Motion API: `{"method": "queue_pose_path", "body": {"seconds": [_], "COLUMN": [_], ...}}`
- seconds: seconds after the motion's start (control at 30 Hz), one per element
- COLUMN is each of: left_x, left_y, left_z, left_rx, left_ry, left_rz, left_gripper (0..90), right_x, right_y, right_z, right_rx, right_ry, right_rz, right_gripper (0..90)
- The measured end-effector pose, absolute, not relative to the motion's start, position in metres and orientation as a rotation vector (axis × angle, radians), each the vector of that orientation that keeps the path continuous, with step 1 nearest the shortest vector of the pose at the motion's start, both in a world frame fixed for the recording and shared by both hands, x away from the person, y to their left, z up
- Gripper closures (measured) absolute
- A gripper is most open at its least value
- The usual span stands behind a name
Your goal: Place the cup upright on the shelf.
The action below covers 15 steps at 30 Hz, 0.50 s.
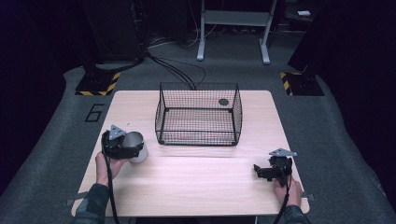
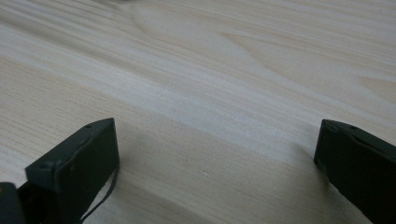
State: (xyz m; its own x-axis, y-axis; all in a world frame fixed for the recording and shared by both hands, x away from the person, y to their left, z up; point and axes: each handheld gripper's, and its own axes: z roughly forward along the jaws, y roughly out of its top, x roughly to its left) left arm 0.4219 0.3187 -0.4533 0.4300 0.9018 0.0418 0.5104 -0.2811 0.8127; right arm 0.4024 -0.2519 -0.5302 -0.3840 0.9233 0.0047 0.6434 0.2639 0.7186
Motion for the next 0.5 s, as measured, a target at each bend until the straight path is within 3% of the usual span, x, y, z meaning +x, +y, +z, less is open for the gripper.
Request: {"method": "queue_pose_path", "body": {"seconds": [0.5], "left_x": [0.4133], "left_y": [0.3185], "left_z": [-0.4482], "left_rx": [1.946], "left_ry": [1.158], "left_rz": [0.656], "left_gripper": [6.2], "right_x": [0.4024], "right_y": [-0.252], "right_z": [-0.5302], "right_rx": [1.419], "right_ry": [2.122], "right_rz": [0.904], "right_gripper": [0.0]}}
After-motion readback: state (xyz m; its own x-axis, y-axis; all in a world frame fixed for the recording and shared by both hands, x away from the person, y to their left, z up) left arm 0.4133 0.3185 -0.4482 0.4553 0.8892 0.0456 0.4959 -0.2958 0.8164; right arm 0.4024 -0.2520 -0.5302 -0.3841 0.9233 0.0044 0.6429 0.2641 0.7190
